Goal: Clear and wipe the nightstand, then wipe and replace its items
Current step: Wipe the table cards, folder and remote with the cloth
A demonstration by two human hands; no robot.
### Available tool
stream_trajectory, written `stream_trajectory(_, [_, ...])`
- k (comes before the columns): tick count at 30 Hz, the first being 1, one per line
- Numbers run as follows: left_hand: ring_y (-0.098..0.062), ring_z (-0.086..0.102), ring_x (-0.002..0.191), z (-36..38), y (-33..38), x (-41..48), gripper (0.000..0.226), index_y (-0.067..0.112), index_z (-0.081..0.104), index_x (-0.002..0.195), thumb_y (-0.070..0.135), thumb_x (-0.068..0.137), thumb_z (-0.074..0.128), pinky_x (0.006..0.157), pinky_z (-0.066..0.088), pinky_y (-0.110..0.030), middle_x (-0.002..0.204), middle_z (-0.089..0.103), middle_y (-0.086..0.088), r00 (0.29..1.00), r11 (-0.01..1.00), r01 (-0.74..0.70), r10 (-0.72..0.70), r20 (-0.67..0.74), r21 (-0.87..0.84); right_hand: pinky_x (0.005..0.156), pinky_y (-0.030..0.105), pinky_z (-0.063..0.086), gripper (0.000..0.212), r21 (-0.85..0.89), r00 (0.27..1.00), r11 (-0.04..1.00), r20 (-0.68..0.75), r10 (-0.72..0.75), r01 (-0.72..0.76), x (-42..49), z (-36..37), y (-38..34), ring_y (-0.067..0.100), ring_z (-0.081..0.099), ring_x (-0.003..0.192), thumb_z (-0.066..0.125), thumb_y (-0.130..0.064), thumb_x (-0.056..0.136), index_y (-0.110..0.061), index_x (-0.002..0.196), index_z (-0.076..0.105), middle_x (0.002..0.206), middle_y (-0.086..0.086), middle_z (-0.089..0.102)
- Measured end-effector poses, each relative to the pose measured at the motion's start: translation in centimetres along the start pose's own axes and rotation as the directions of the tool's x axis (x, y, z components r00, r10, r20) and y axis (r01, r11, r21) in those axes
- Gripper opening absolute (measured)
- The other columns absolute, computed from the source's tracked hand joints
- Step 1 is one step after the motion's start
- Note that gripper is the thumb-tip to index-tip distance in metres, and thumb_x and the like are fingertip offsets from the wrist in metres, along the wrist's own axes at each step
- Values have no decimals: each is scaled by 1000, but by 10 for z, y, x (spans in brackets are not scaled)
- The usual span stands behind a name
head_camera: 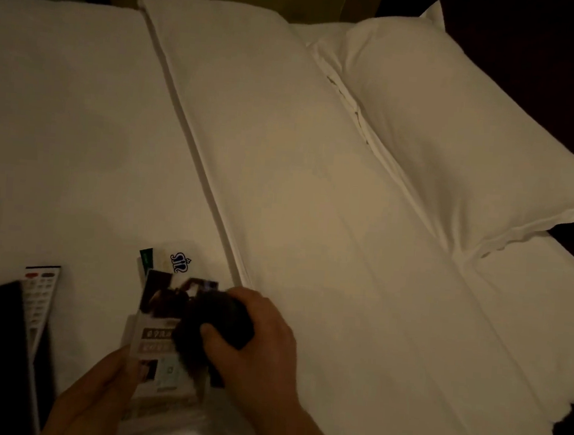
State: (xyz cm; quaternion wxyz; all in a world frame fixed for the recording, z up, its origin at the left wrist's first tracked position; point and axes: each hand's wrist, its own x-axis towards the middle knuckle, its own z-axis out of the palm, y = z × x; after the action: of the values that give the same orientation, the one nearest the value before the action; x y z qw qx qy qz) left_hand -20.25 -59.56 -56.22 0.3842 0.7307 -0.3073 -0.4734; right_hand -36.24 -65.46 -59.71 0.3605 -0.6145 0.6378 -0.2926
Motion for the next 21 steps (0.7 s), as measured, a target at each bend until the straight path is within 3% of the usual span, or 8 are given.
stream_trajectory(3, [-2, 62, 85, 11, 6, 12, 27, 6, 65, 123, 3, 98, 56, 88, 41, -12, 120, 64, -14, 994, 991, 88, -94, -58, -100, 84, 11, 43, 53, 35, 990, 999, 134, -46, 41, -20, 11, -19, -9, 52, 92, 59, -61, 72, -49, 123, 47, 102, -23, 54])
stream_trajectory(6, [-5, 63, 58, 13, 7, 29, 23, 15, 60, 120, 7, 101, 50, 50, 45, -3, 91, 74, -5, 983, 980, 107, -130, -132, -166, 80, 12, 46, 46, -17, 948, 992, 296, -117, 128, -24, 8, -24, -2, 59, 88, 62, -54, 72, -45, 117, 57, 94, -18, 60])
stream_trajectory(7, [-5, 63, 60, 11, 0, 33, 22, 16, 61, 120, 9, 101, 51, 50, 48, -5, 79, 76, 2, 981, 979, 112, -136, -137, -169, 80, 15, 49, 42, -21, 937, 991, 327, -121, 135, -20, 3, -23, 1, 61, 88, 65, -51, 73, -41, 114, 61, 92, -17, 62])
stream_trajectory(11, [-22, 65, 92, 15, -21, 39, 23, 14, 68, 119, 15, 99, 56, 97, 45, -35, 100, 73, -7, 984, 967, 144, -162, -74, -209, 87, 19, 53, 40, 155, 976, 987, 207, -62, 30, -6, -10, -22, -1, 64, 95, 72, -39, 75, -40, 114, 64, 101, -18, 69])
stream_trajectory(15, [-30, 69, 91, 18, -24, 40, 20, 16, 73, 107, 20, 100, 54, 81, 52, -38, 101, 74, -12, 973, 934, 184, -218, -79, -307, 84, 5, 42, 45, 88, 916, 989, 374, -146, 122, -20, -3, -20, -10, 55, 94, 69, -44, 74, -44, 117, 59, 105, -21, 63])
stream_trajectory(18, [-26, 73, 83, 13, -25, 36, 26, 26, 78, 89, 25, 100, 55, 77, 56, -40, 89, 79, -2, 971, 939, 163, -206, -119, -302, 75, 16, 48, 38, -131, 953, 988, 301, -43, 86, -17, -20, -1, -1, 60, 85, 65, -49, 72, -39, 109, 66, 93, -15, 68])
stream_trajectory(19, [-16, 74, 77, 10, -26, 33, 29, 26, 78, 87, 24, 101, 54, 70, 58, -33, 87, 79, 2, 976, 950, 146, -184, -116, -276, 72, 17, 52, 31, -97, 970, 995, 243, 24, 0, -16, -26, 6, 1, 64, 81, 68, -44, 73, -37, 103, 70, 90, -12, 71])
stream_trajectory(21, [9, 69, 71, 8, -23, 23, 25, 19, 72, 97, 20, 104, 48, 59, 54, -14, 89, 72, 4, 984, 948, 139, -164, -64, -285, 65, 19, 56, 19, 249, 971, 951, 200, 135, -183, -18, -30, 11, 7, 71, 75, 74, -30, 73, -34, 91, 74, 84, -7, 75])
